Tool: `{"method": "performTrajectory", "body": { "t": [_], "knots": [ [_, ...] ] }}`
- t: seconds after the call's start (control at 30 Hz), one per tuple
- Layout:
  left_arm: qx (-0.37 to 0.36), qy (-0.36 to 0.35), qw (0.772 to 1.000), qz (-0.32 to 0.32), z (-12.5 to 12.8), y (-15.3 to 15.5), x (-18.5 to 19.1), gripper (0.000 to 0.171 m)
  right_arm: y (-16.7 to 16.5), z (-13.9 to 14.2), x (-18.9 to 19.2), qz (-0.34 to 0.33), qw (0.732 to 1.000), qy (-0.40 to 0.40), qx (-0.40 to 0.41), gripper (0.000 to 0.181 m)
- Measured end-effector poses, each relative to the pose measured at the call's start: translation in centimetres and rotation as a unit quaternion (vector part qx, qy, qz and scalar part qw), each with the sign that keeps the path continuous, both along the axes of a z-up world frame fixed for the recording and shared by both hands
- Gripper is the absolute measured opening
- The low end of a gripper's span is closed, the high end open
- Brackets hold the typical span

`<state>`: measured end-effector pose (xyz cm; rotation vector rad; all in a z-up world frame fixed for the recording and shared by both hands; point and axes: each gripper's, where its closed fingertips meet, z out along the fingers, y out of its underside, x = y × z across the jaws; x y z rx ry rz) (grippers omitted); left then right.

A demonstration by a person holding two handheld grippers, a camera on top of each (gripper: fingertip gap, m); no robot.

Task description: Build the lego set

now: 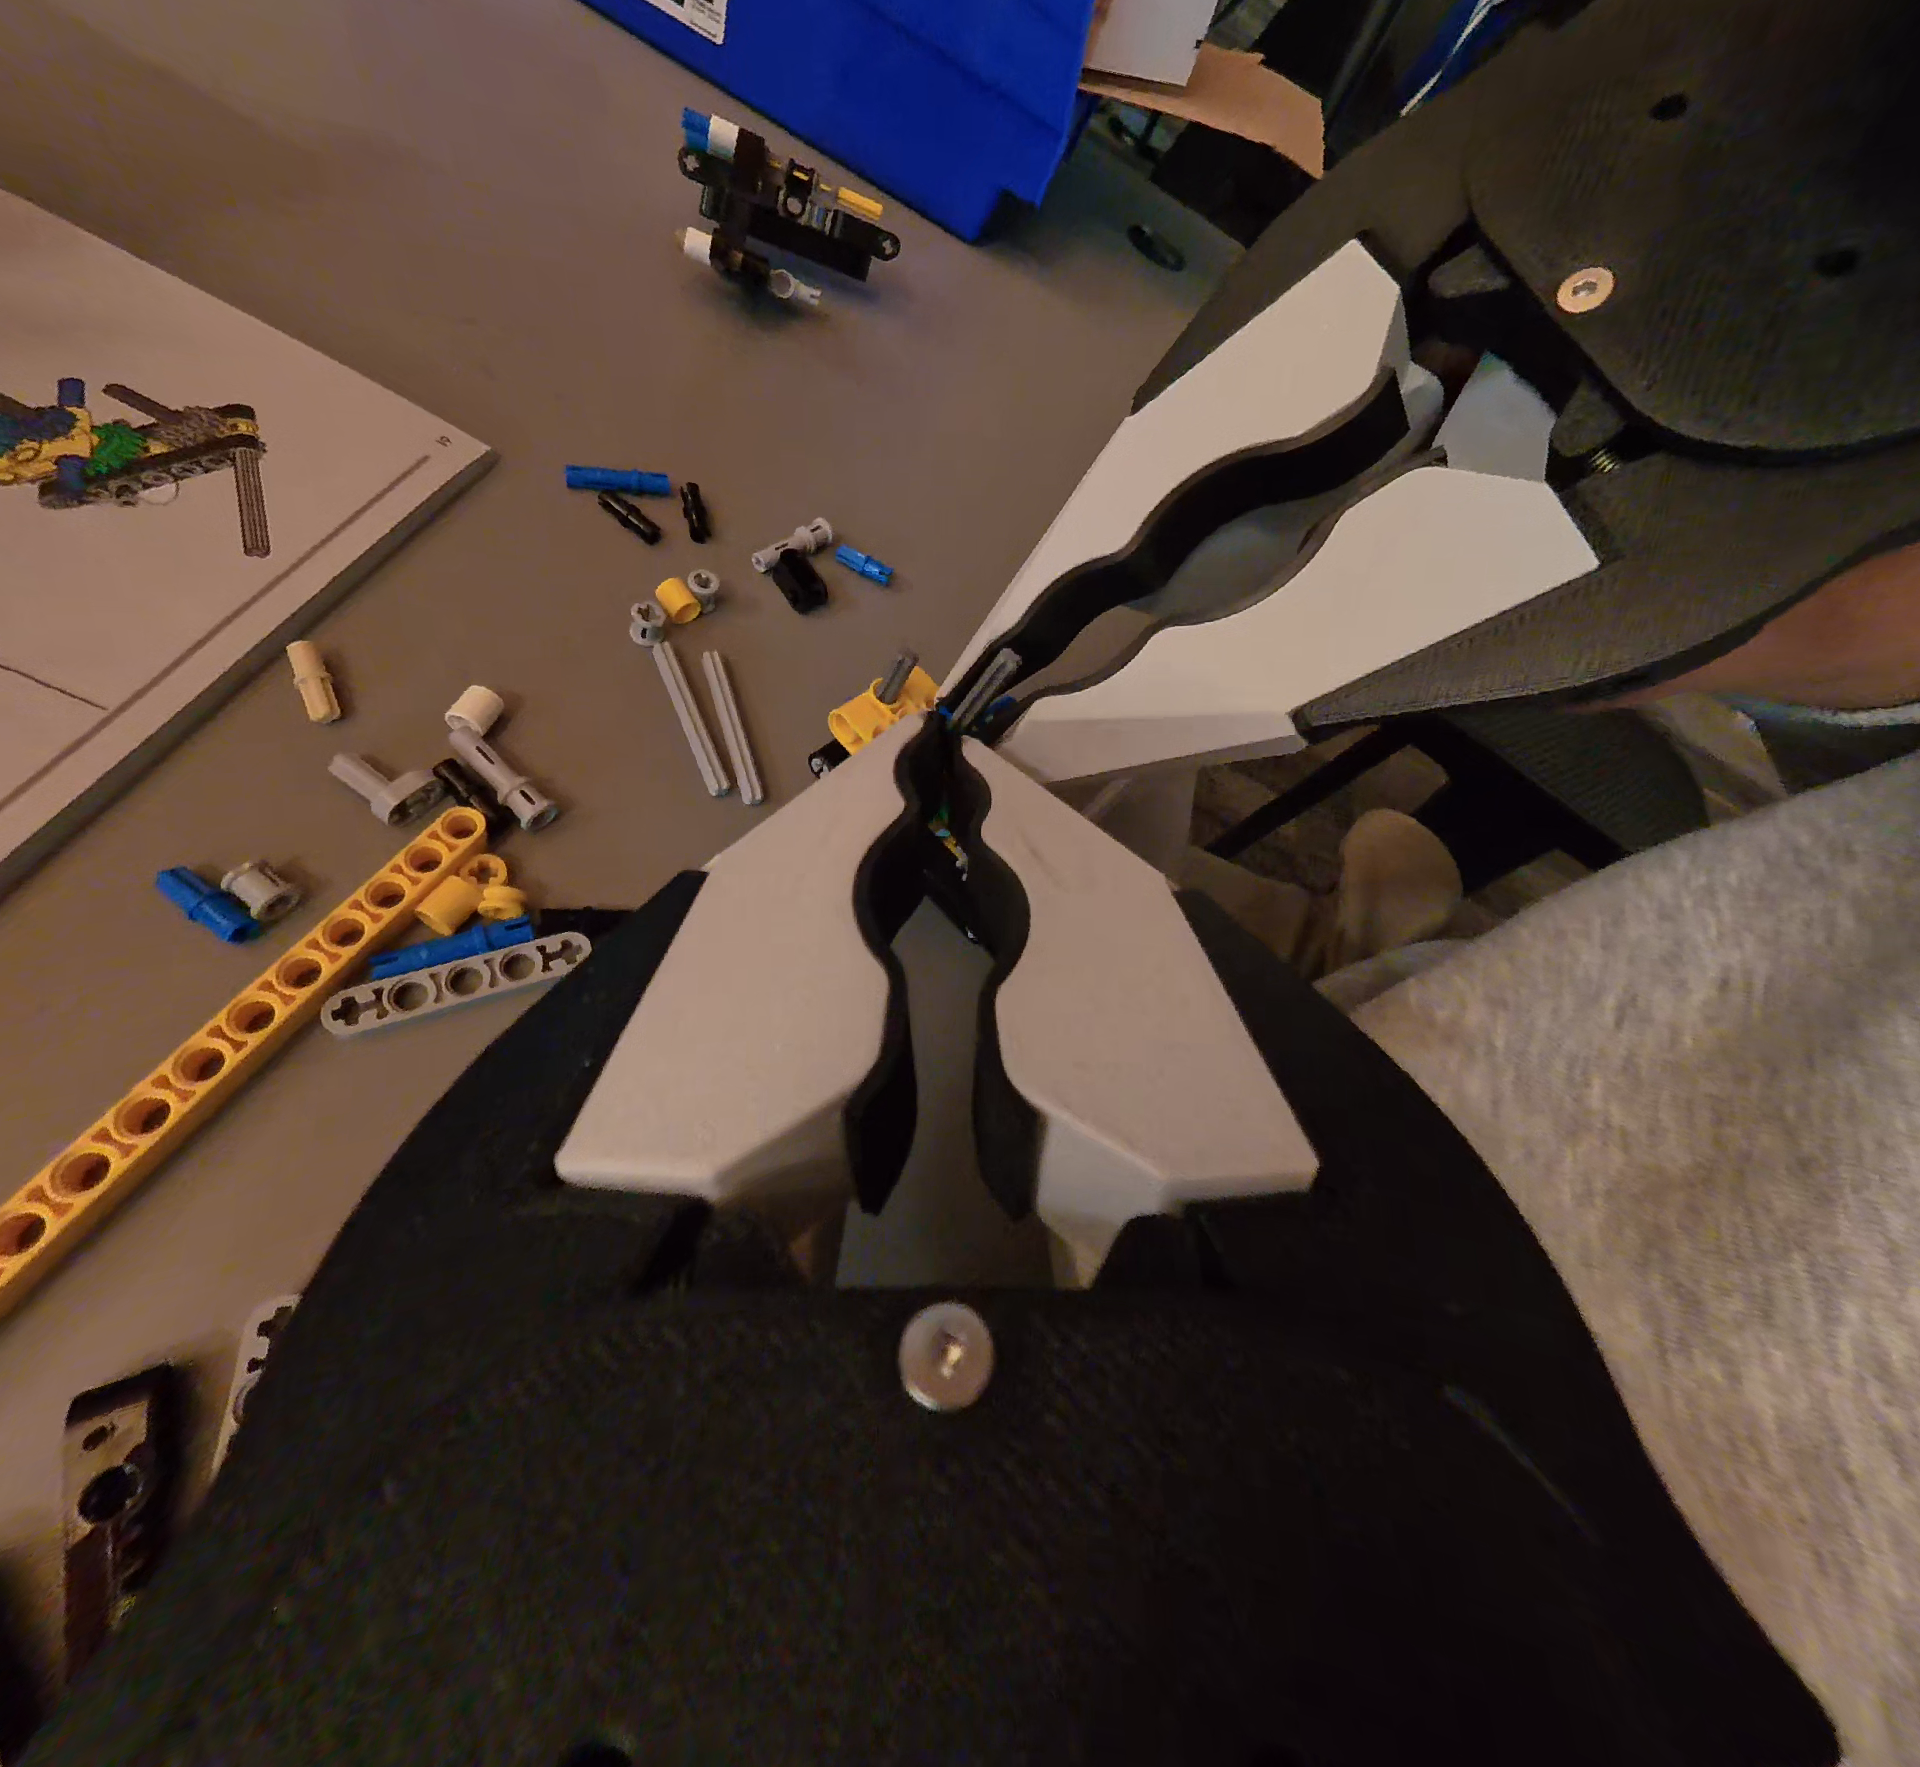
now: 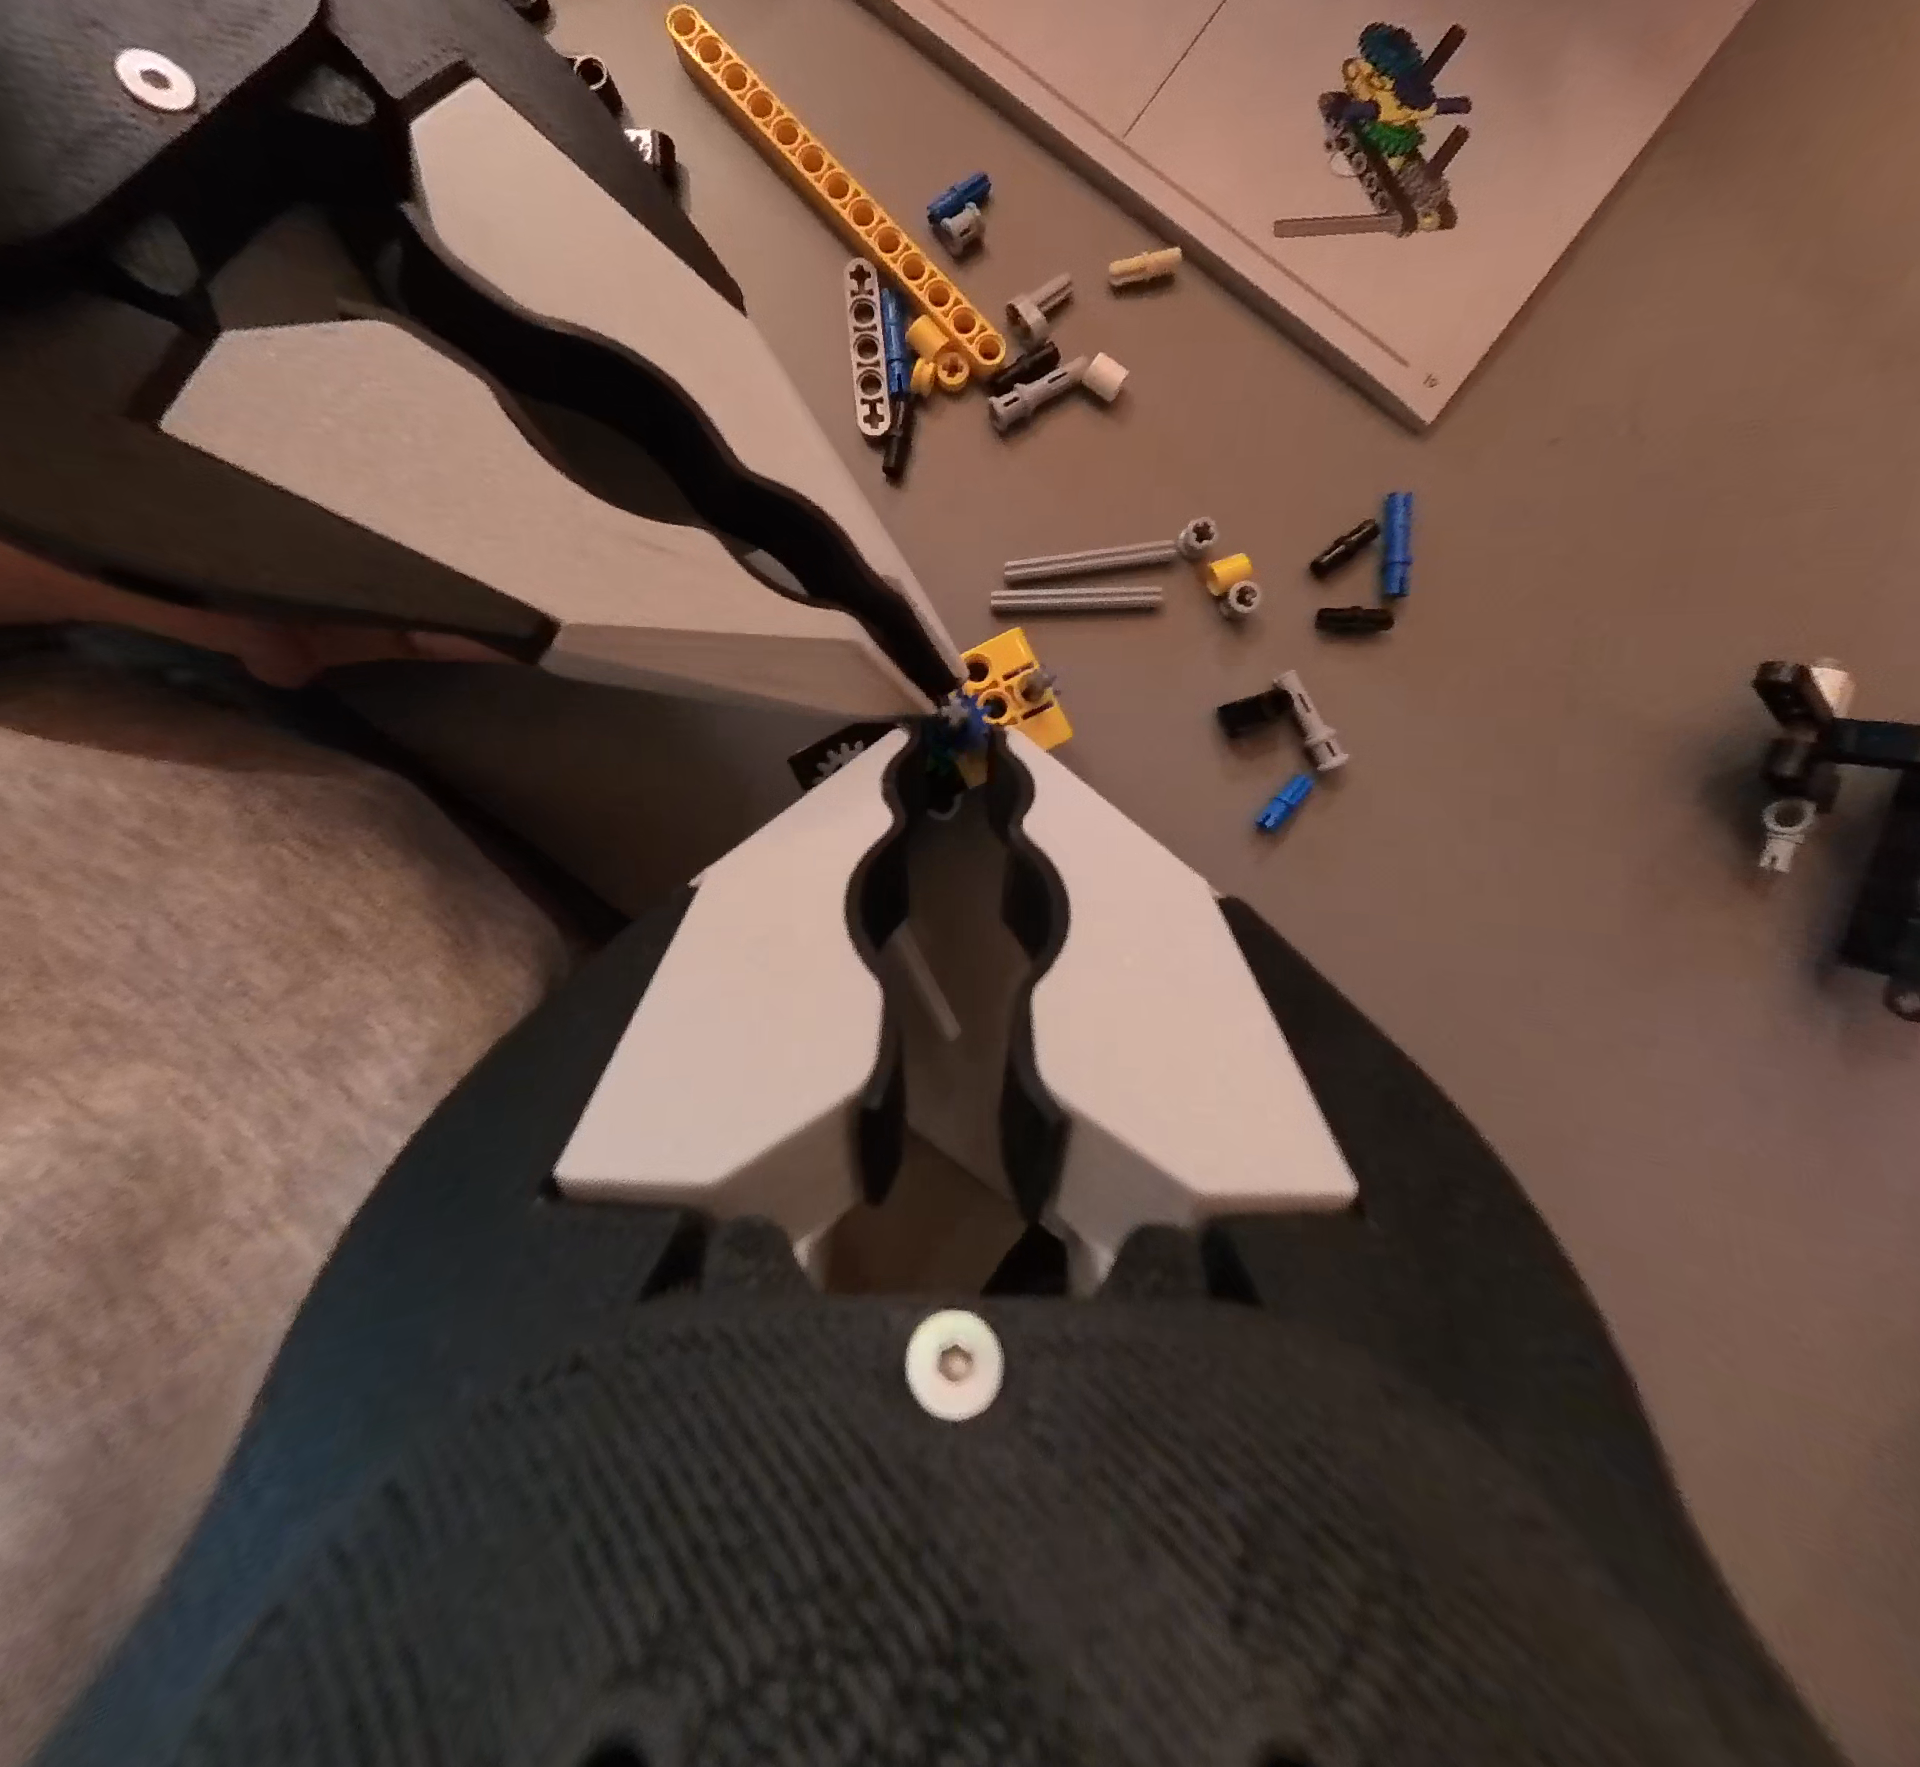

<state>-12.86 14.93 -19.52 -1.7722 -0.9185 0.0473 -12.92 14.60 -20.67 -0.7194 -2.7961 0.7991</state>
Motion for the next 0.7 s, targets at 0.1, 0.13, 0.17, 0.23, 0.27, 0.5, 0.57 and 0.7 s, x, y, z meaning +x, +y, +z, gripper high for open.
{"method": "performTrajectory", "body": {
  "t": [0.1,0.13,0.17,0.23,0.27,0.5,0.57,0.7],
  "knots": [
    [-0.003,0.002,1.0,0.001,0.0,0.0,0.0,0.0,0.0,0.0,0.0,0.001,1.0,0.006,-0.002,0.011],
    [-0.003,0.002,1.0,0.001,0.0,0.0,0.0,0.0,0.0,0.0,0.0,0.003,1.0,0.011,-0.003,0.011],
    [-0.003,0.001,1.0,0.002,0.0,-0.1,0.0,0.0,-0.1,0.1,-0.1,0.005,1.0,0.019,-0.004,0.011],
    [0.0,-0.001,1.0,0.004,0.0,-0.1,-0.1,0.0,0.0,0.0,-0.1,0.009,0.999,0.031,-0.004,0.014],
    [0.002,-0.003,1.0,0.005,0.0,-0.2,-0.1,0.0,0.1,0.0,0.0,0.01,0.999,0.032,-0.003,0.019],
    [0.007,-0.007,1.0,0.006,0.0,-0.4,-0.1,0.0,0.2,0.2,0.2,0.004,0.999,0.02,-0.046,0.03],
    [0.011,-0.008,1.0,0.004,0.1,-0.4,-0.1,0.0,0.2,0.6,0.2,0.005,0.998,0.026,-0.061,0.022],
    [0.029,-0.014,0.999,-0.008,0.3,-0.1,0.2,0.0,0.1,1.0,0.0,0.006,0.996,0.036,-0.082,0.013]
  ]
}}
